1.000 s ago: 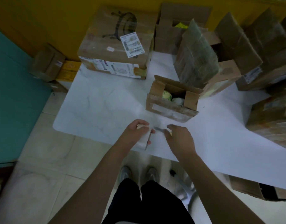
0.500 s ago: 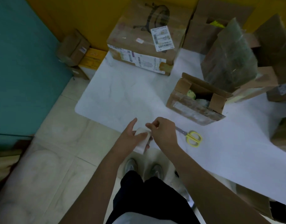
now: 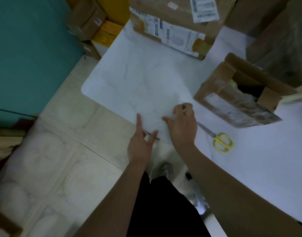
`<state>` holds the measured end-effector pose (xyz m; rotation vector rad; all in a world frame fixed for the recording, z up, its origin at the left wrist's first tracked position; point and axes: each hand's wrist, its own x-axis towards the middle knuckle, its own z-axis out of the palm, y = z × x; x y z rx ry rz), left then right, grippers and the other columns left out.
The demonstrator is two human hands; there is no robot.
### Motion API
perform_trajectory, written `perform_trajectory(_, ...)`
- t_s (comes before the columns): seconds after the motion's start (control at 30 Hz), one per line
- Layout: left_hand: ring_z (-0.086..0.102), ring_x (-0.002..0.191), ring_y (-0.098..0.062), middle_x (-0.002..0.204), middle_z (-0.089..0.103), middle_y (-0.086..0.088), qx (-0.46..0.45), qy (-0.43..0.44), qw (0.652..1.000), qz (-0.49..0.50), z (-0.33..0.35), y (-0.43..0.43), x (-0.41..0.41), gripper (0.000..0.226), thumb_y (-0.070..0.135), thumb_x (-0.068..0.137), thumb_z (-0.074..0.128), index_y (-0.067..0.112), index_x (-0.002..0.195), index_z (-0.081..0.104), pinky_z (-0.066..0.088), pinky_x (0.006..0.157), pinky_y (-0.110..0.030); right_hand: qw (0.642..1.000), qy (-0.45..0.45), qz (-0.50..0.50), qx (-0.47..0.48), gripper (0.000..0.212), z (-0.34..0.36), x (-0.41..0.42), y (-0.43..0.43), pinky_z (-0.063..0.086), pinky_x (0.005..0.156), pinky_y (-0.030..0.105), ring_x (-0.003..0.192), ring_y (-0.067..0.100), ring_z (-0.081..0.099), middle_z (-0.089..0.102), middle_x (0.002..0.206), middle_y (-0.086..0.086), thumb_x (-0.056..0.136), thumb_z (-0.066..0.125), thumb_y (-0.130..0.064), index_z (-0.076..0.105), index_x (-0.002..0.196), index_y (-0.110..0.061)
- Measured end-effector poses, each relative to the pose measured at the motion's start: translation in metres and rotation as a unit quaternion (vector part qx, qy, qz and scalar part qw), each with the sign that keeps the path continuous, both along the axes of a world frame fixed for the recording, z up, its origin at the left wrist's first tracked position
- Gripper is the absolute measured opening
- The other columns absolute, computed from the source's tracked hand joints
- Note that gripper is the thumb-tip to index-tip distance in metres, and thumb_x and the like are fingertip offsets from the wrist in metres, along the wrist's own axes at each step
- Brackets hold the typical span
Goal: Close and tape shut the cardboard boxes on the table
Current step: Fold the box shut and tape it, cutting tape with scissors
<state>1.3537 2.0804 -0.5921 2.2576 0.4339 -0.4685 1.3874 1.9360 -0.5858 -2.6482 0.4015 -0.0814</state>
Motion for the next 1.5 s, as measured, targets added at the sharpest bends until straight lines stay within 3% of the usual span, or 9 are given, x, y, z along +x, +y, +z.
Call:
perform_trajectory(0.27, 0.041, 0.101, -0.026, 0.117, 0.039, -0.008, 0.233, -0.156, 0.957, -0.073, 0.003, -0.030, 0.031, 0.072, 0.057, 0.083, 0.064, 0.025, 0.143, 0.042, 0.038, 0.090, -0.036, 0.992, -0.128, 0.004, 0.002, 0.027, 0.008, -0.008, -0.006, 0.047, 0.073, 0.038, 0.088, 0.028, 0.059, 0.058, 0.105, 0.009, 0.086, 0.070, -0.028, 0.060, 0.104, -0.010)
perform_trajectory(0.47, 0.067, 0.070, -0.012, 0.093, 0.063, 0.000, -0.176, -0.051, 0.983, 0.018, 0.087, -0.095, 0.081, 0.032, 0.046, 0.097, 0.051, 0.018, 0.113, 0.056, 0.055, 0.069, -0.030, 0.941, -0.328, -0.082, -0.001, 0.014, 0.116, -0.007, -0.064, 0.042, 0.075, 0.033, 0.084, 0.018, 0.054, 0.065, 0.090, 0.005, 0.095, 0.056, -0.015, 0.069, 0.093, -0.011)
perform_trajectory(0.57, 0.073, 0.073, -0.022, 0.099, 0.063, -0.011, -0.325, 0.124, 0.934, 0.081, 0.129, -0.136, 0.094, 0.051, 0.061, 0.090, 0.052, 0.012, 0.102, 0.056, 0.062, 0.067, -0.035, 0.973, -0.170, -0.148, -0.041, 0.020, 0.140, 0.001, -0.116, 0.050, 0.083, 0.040, 0.092, 0.018, 0.061, 0.067, 0.104, -0.002, 0.090, 0.060, -0.025, 0.070, 0.108, -0.022)
perform_trajectory(0.67, 0.074, 0.079, -0.027, 0.105, 0.065, -0.016, -0.353, 0.223, 0.906, 0.065, 0.136, -0.161, 0.094, 0.061, 0.060, 0.085, 0.062, 0.005, 0.110, 0.060, 0.062, 0.076, -0.039, 0.989, -0.034, -0.077, 0.119, 0.022, 0.138, -0.002, -0.137, 0.055, 0.079, 0.039, 0.085, 0.010, 0.065, 0.071, 0.097, -0.008, 0.092, 0.061, -0.024, 0.073, 0.111, -0.027)
perform_trajectory(0.8, 0.074, 0.074, -0.024, 0.099, 0.070, -0.018, -0.404, 0.245, 0.877, 0.084, 0.120, -0.161, 0.091, 0.026, 0.024, 0.095, 0.060, 0.002, 0.107, 0.067, 0.062, 0.072, -0.037, 0.975, 0.050, -0.032, 0.212, 0.015, 0.138, -0.010, -0.139, 0.049, 0.071, 0.012, 0.079, -0.005, 0.062, 0.066, 0.083, -0.023, 0.091, 0.066, -0.024, 0.074, 0.099, -0.033)
perform_trajectory(1.03, 0.068, 0.072, -0.023, 0.082, 0.067, -0.016, -0.437, 0.240, 0.864, 0.073, 0.118, -0.152, 0.088, 0.014, -0.001, 0.095, 0.049, 0.002, 0.101, 0.061, 0.062, 0.064, -0.036, 0.863, 0.119, -0.225, 0.437, 0.017, 0.136, 0.035, -0.143, 0.059, 0.069, 0.019, 0.072, 0.011, 0.069, 0.074, 0.083, 0.004, 0.097, 0.058, -0.020, 0.072, 0.088, -0.016)
perform_trajectory(1.17, 0.069, 0.071, -0.024, 0.083, 0.068, -0.017, -0.420, 0.239, 0.873, 0.063, 0.116, -0.149, 0.089, 0.014, -0.003, 0.095, 0.049, 0.001, 0.106, 0.057, 0.062, 0.065, -0.039, 0.858, 0.109, -0.226, 0.449, 0.014, 0.137, 0.048, -0.142, 0.044, 0.045, 0.012, 0.056, 0.008, 0.054, 0.065, 0.071, 0.002, 0.093, 0.064, -0.018, 0.070, 0.088, -0.006)
perform_trajectory(1.33, 0.071, 0.075, -0.026, 0.097, 0.068, -0.021, -0.402, 0.241, 0.880, 0.078, 0.113, -0.147, 0.082, 0.017, -0.003, 0.095, 0.048, 0.001, 0.110, 0.054, 0.061, 0.059, -0.037, 0.918, 0.081, -0.138, 0.364, 0.032, 0.132, 0.049, -0.135, 0.056, 0.079, 0.037, 0.083, 0.027, 0.066, 0.071, 0.090, 0.016, 0.085, 0.075, -0.029, 0.069, 0.089, 0.002)
perform_trajectory(1.5, 0.072, 0.069, -0.023, 0.093, 0.070, -0.019, -0.399, 0.224, 0.887, 0.064, 0.112, -0.143, 0.086, 0.012, -0.001, 0.096, 0.050, 0.002, 0.105, 0.057, 0.061, 0.060, -0.035, 0.958, 0.060, -0.066, 0.274, 0.031, 0.131, 0.059, -0.131, 0.059, 0.068, 0.035, 0.069, 0.023, 0.069, 0.072, 0.077, 0.014, 0.090, 0.069, -0.028, 0.066, 0.086, 0.002)
